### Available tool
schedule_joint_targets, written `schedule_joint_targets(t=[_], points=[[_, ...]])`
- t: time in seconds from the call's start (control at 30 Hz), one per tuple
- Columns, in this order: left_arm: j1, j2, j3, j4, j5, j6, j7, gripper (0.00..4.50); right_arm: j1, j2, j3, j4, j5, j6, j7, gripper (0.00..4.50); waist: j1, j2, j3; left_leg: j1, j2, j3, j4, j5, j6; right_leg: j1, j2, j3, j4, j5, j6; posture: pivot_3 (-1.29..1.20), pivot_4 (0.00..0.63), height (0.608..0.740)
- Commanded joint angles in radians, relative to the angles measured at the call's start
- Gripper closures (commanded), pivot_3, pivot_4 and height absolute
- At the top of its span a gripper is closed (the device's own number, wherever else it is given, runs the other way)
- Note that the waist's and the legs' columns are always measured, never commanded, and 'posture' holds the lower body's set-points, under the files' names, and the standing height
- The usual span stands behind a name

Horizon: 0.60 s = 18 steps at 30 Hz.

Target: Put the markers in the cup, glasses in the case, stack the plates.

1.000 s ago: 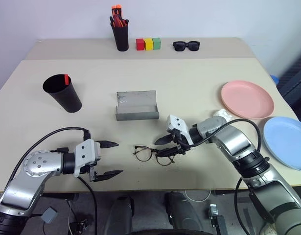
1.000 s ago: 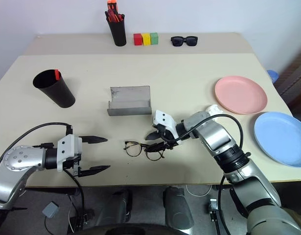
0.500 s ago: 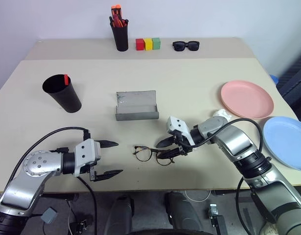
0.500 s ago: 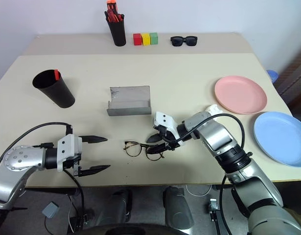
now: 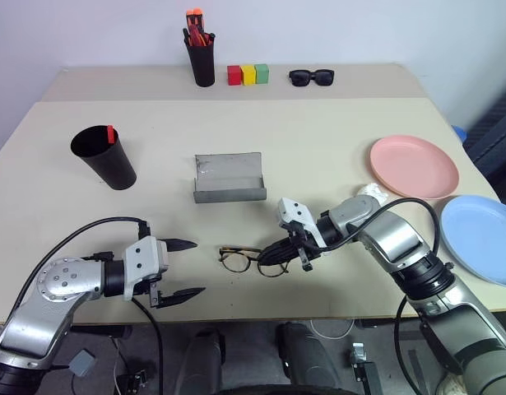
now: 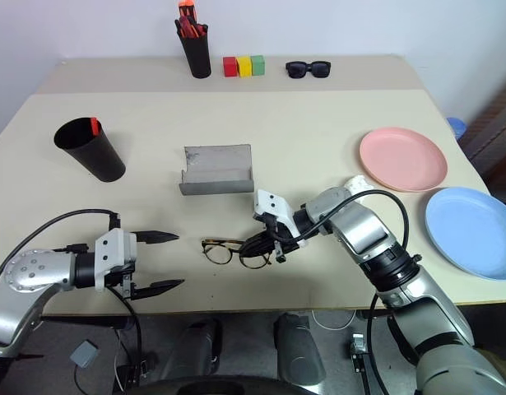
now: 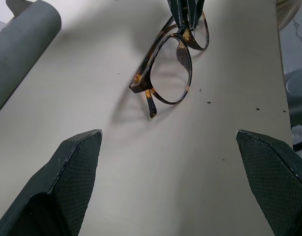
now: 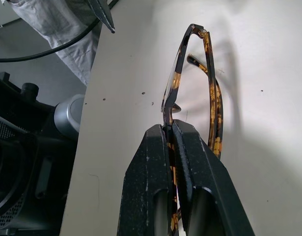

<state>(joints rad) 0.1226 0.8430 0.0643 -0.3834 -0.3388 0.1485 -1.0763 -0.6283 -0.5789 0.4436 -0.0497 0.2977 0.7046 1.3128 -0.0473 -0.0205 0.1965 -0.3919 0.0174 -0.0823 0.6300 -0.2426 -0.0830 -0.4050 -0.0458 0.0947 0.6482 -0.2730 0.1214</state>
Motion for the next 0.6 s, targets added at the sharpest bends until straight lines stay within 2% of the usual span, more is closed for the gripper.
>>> schedule_joint_targets(t=[0.03, 0.3, 0.43, 0.6], points=[[0.006, 0.005, 0.030, -0.031, -0.014, -0.003, 0.007, 0.00, -0.021, -0.016, -0.017, 0.024, -0.013, -0.020, -0.002, 4.45, 0.000, 0.000, 0.000, 0.000, 0.000, 0.000, 0.000, 0.000, 0.000, 0.000, 0.000, 0.000, 0.000, 0.000, 0.000, 0.00, 0.150, 0.740], [0.021, -0.007, 0.051, -0.035, -0.027, 0.004, 0.031, 0.00, -0.067, -0.017, -0.208, 0.088, 0.060, -0.096, -0.027, 4.45, 0.002, 0.000, 0.000, -0.001, 0.000, 0.000, 0.000, 0.000, 0.000, 0.000, 0.000, 0.000, 0.000, 0.000, 0.000, 0.00, 0.150, 0.740], [0.000, -0.084, 0.137, -0.062, -0.131, 0.097, 0.147, 0.00, -0.103, 0.016, -0.286, 0.173, 0.050, -0.220, -0.072, 4.45, 0.000, 0.000, 0.000, -0.001, 0.000, 0.000, -0.001, 0.000, 0.000, -0.001, 0.000, 0.000, -0.001, 0.000, 0.001, 0.00, 0.150, 0.740], [-0.072, -0.142, 0.239, -0.080, -0.270, 0.265, 0.295, 0.00, -0.169, 0.079, -0.302, 0.285, 0.031, -0.346, -0.094, 4.45, -0.002, 0.000, 0.000, -0.001, 0.000, 0.000, 0.000, 0.000, 0.000, -0.001, 0.000, 0.000, 0.000, 0.002, 0.003, 0.00, 0.150, 0.740]])
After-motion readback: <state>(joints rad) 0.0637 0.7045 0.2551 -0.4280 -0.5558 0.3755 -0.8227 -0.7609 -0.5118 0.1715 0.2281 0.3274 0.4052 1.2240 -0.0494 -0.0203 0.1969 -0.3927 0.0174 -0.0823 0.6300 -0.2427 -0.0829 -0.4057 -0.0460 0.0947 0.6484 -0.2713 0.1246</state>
